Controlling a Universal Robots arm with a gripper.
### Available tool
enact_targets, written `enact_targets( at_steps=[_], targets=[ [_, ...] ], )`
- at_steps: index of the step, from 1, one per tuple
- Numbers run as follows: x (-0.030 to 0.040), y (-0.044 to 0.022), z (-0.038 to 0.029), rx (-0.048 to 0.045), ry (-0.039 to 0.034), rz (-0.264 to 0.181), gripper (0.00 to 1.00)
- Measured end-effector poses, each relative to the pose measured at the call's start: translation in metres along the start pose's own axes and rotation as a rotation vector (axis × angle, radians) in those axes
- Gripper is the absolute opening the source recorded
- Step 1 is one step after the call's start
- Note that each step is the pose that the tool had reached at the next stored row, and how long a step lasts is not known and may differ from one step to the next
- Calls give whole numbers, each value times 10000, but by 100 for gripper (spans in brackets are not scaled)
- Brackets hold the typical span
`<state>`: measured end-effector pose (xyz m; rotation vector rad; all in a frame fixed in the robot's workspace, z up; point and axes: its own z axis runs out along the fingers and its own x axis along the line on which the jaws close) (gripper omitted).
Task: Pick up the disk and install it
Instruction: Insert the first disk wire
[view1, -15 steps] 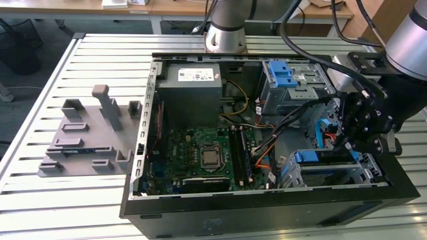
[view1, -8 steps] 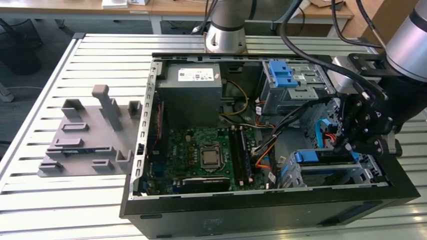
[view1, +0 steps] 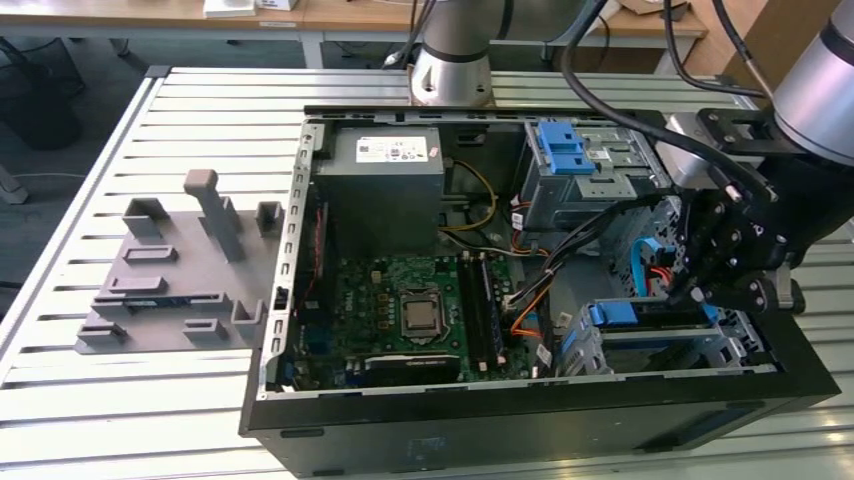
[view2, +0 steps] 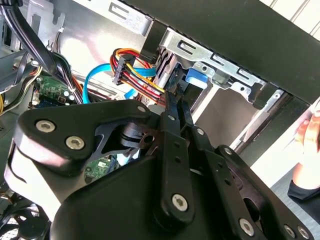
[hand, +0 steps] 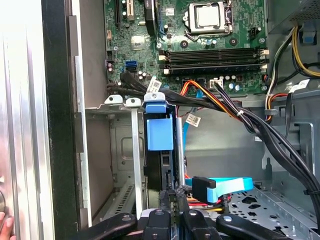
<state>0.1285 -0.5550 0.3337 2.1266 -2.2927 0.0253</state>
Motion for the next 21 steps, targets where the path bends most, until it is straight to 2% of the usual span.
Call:
enact_targets(
  at_steps=[8,14,17,18,19,21],
  targets=[
    [0,-1,47,-3,-1,-1,16],
    [0,-1,59,-7,-5,-1,16],
    [0,-1,47,-19,-18,0,17],
    [0,-1,32,-19,-16,0,17],
    [1,-2,13,-19,-7,-1,24],
    [1,-2,-23,-19,-12,-1,24]
  ],
)
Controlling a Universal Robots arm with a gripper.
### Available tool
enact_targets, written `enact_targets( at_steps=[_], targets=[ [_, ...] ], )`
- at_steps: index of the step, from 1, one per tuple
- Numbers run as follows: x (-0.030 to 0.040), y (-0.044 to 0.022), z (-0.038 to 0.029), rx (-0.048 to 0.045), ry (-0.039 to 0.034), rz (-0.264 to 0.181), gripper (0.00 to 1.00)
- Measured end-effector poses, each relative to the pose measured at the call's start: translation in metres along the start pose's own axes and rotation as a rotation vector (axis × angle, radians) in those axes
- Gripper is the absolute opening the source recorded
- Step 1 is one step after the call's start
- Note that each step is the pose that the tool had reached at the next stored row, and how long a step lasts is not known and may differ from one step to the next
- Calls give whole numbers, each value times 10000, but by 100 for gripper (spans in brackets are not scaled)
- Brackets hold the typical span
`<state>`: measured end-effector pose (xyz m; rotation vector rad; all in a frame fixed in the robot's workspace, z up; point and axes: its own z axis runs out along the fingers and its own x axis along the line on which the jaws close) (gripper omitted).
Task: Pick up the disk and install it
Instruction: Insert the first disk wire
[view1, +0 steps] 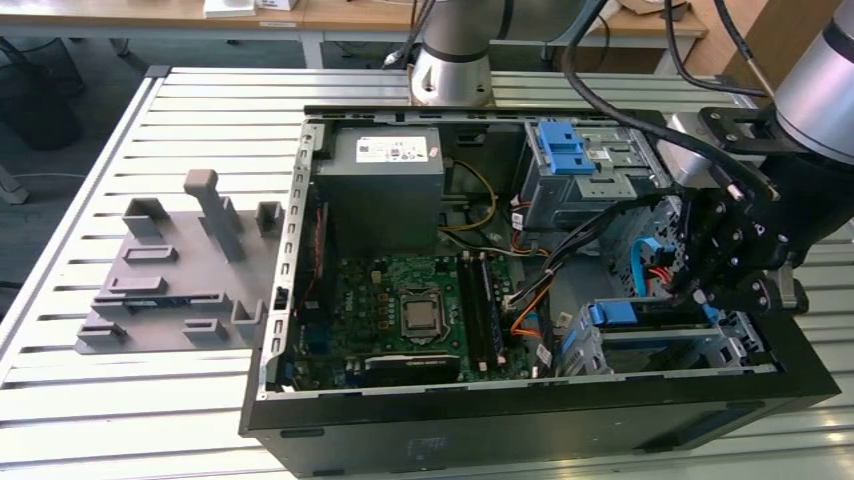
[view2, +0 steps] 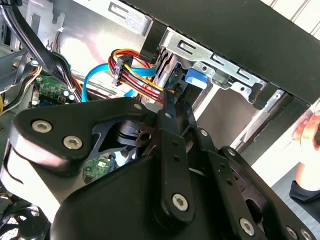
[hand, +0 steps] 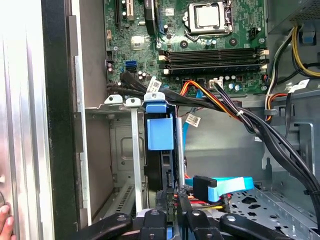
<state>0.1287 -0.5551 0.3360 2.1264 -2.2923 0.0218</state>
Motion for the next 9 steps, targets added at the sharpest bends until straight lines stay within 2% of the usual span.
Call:
enact_targets(
  at_steps=[3,7,9],
  targets=[
    [1,0,-65,-6,2,0,24],
    [1,0,-72,-11,-4,0,22],
    [2,0,-73,-11,-2,0,11]
  ],
)
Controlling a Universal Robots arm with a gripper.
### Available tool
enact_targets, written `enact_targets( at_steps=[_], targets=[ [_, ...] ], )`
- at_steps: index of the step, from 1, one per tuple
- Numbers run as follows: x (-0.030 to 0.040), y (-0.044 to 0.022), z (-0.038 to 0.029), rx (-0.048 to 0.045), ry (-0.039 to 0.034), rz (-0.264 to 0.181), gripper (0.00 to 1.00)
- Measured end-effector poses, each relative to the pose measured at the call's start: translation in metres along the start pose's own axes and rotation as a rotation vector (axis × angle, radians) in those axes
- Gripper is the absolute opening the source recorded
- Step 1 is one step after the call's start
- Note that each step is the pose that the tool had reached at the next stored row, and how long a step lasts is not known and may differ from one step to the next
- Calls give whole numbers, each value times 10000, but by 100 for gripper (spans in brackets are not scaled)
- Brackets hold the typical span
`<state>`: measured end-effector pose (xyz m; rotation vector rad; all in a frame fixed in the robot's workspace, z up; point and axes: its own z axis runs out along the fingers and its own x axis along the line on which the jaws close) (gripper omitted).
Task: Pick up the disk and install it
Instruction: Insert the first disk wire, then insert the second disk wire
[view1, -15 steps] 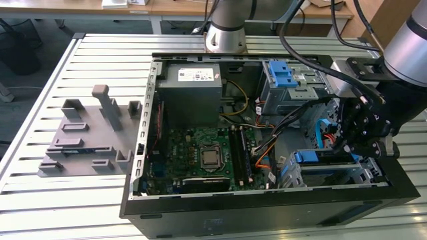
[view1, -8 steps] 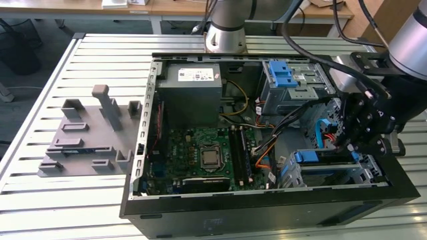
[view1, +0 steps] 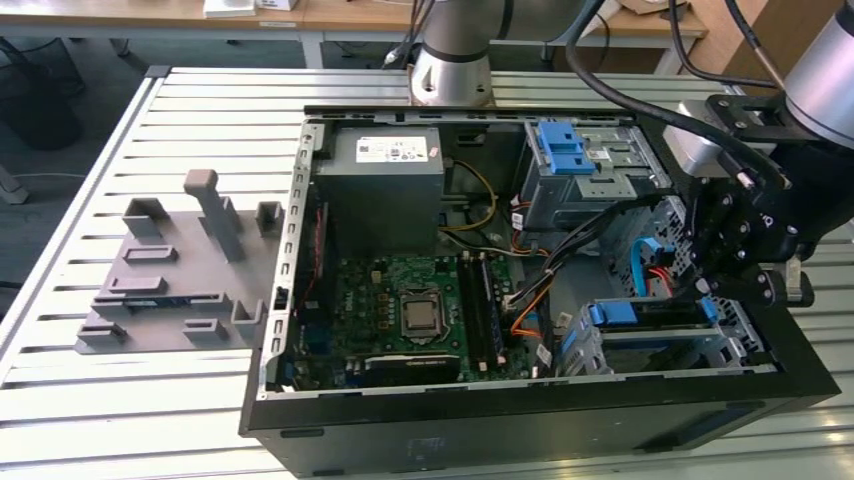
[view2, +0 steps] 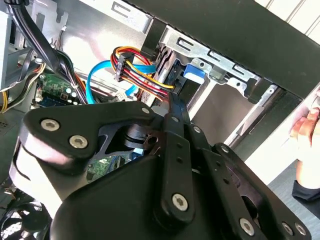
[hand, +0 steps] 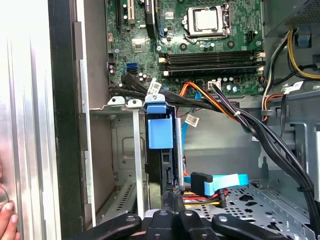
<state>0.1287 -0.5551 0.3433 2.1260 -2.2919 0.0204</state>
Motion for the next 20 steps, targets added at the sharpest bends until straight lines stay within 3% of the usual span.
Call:
enact_targets(
  at_steps=[20],
  targets=[
    [0,0,0,-1,-11,0,11]
  ],
)
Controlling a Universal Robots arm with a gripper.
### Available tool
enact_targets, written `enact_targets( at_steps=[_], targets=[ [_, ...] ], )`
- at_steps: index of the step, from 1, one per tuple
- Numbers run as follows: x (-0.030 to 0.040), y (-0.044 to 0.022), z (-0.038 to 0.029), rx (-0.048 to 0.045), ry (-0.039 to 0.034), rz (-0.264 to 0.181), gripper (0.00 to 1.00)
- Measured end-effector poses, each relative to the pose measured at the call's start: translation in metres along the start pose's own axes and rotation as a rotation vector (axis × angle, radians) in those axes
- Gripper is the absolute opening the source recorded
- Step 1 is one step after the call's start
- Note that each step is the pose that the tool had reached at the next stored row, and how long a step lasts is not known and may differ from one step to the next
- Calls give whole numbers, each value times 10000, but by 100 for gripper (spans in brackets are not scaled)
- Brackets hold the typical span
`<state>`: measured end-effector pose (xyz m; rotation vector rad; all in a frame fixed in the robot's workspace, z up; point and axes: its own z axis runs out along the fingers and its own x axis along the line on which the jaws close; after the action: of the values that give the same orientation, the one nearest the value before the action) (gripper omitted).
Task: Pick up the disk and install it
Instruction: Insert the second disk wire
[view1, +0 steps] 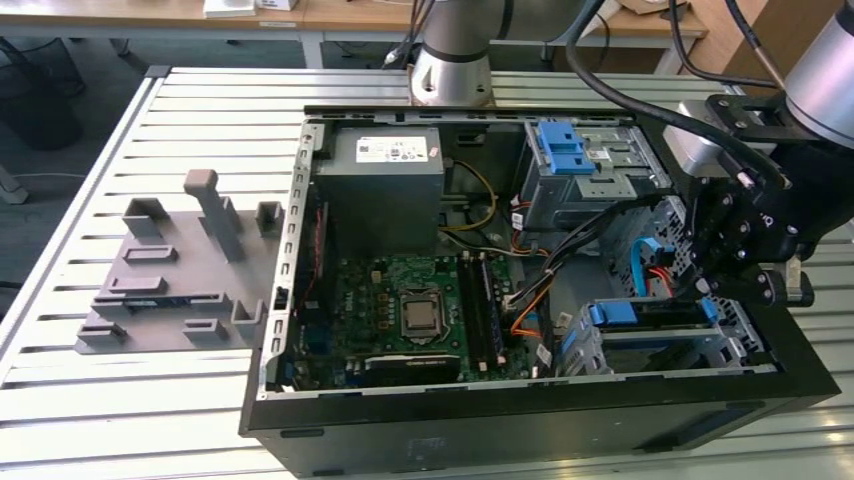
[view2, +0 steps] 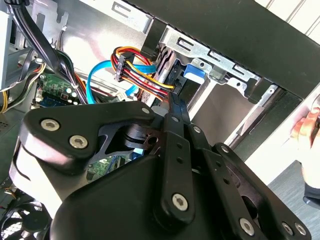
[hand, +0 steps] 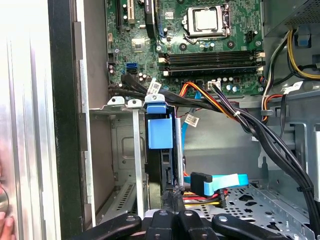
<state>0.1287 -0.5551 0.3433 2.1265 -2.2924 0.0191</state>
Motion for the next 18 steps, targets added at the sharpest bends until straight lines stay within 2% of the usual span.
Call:
enact_targets(
  at_steps=[4,18],
  targets=[
    [1,0,-20,0,1,1,11],
    [5,0,-245,0,0,0,11]
  ],
)
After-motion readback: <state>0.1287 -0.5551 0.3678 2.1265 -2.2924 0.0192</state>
